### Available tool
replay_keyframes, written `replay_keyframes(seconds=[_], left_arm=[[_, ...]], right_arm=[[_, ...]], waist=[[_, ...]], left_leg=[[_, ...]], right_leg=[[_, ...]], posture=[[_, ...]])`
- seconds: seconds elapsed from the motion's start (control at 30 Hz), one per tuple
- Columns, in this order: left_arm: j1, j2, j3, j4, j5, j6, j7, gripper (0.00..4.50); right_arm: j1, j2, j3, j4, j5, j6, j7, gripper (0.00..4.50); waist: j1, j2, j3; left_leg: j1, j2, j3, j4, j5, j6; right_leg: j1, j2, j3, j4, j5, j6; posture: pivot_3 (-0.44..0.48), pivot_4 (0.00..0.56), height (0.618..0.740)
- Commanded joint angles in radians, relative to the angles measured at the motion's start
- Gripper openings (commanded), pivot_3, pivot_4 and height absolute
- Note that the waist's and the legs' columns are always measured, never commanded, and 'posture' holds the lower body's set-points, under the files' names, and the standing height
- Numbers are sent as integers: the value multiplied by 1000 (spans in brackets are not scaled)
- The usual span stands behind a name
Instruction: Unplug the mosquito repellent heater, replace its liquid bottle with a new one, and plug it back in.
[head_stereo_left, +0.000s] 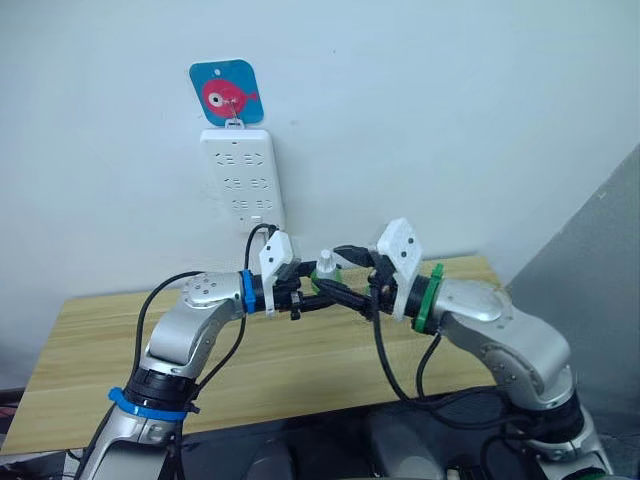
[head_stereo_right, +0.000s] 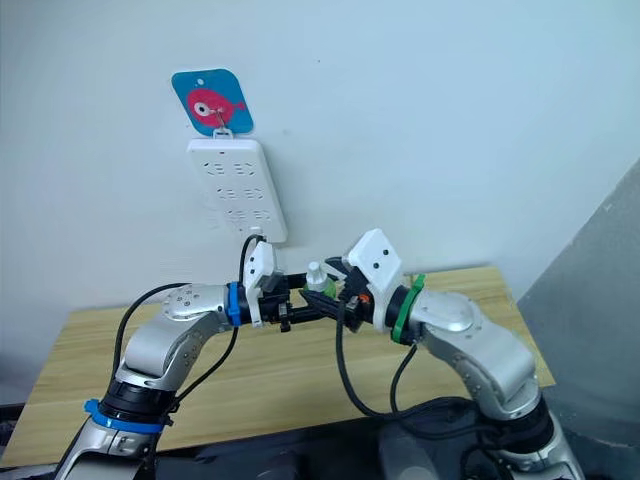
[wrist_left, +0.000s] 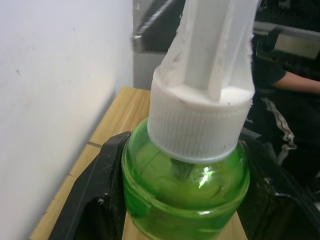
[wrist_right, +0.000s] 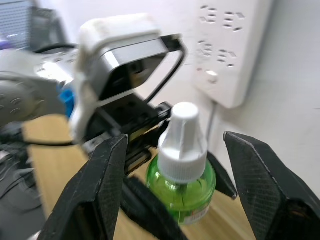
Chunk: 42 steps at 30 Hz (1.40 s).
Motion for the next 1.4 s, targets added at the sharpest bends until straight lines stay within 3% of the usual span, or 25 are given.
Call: replay_keyframes(seconds=[0.03,0.07,0.3,0.43,0.6,0.7,0.83,0.9,1.03,1.23,1.4], left_arm=[[-7,-9,17,-22,1,-31,14,2357],[-9,-11,16,-21,-1,-30,15,2357],[-26,-15,21,-8,-4,-37,14,2356],[-31,-3,25,0,-10,-36,-5,2356],[-66,53,14,19,-46,-9,-134,2356],[-88,73,-3,40,-34,-47,-202,2356],[-108,56,4,64,-29,-71,-192,2356],[-109,43,13,65,-34,-62,-168,2356],[-94,22,22,54,-32,-58,-122,2356],[-94,-46,43,69,-6,-98,-4,2356],[-93,-106,42,68,15,-122,79,2356]], right_arm=[[-7,42,6,2,-35,-48,-46,3177],[-10,47,9,15,-41,-55,-46,3177],[-18,51,17,46,-41,-71,-7,979],[-33,32,18,66,-24,-96,54,997],[-143,-154,34,170,23,-228,439,997],[-266,-260,37,261,102,-202,689,997],[-336,-293,41,308,142,-140,765,997],[-331,-271,6,316,140,-130,717,997],[-293,-235,-55,296,80,-176,591,2310],[-177,-159,-153,165,0,-197,319,2356],[-55,-29,-105,51,-58,-160,96,2356]], waist=[[0,0,-2],[0,0,-4],[-1,0,-6],[-1,0,-7],[-1,0,-7],[-4,0,-7],[-8,0,-7],[-9,0,-7],[-9,0,-7],[-4,0,-7],[-8,0,-7]], left_leg=[[0,0,0,0,0,0],[0,0,0,0,0,0],[0,0,0,0,0,0],[0,0,0,0,0,0],[0,0,0,0,0,0],[1,0,0,-1,0,0],[1,1,0,-1,0,1],[1,1,0,-1,0,1],[0,1,0,0,0,1],[0,0,0,0,0,0],[0,1,0,-1,0,0]], right_leg=[[0,0,0,0,0,0],[0,0,0,0,0,0],[0,1,0,0,0,-1],[0,1,0,0,0,-1],[1,1,-1,-1,0,0],[1,1,-1,-1,0,0],[1,1,-1,-1,0,-2],[1,1,-2,-1,0,-3],[1,1,-1,-1,0,-3],[1,1,-1,-1,0,-2],[0,1,0,0,0,-2]], posture=[[-210,78,740],[-210,78,740],[-204,70,740],[-202,67,740],[-215,79,740],[-215,77,740],[-209,78,740],[-211,79,740],[-211,79,740],[-233,90,740],[-246,90,740]])
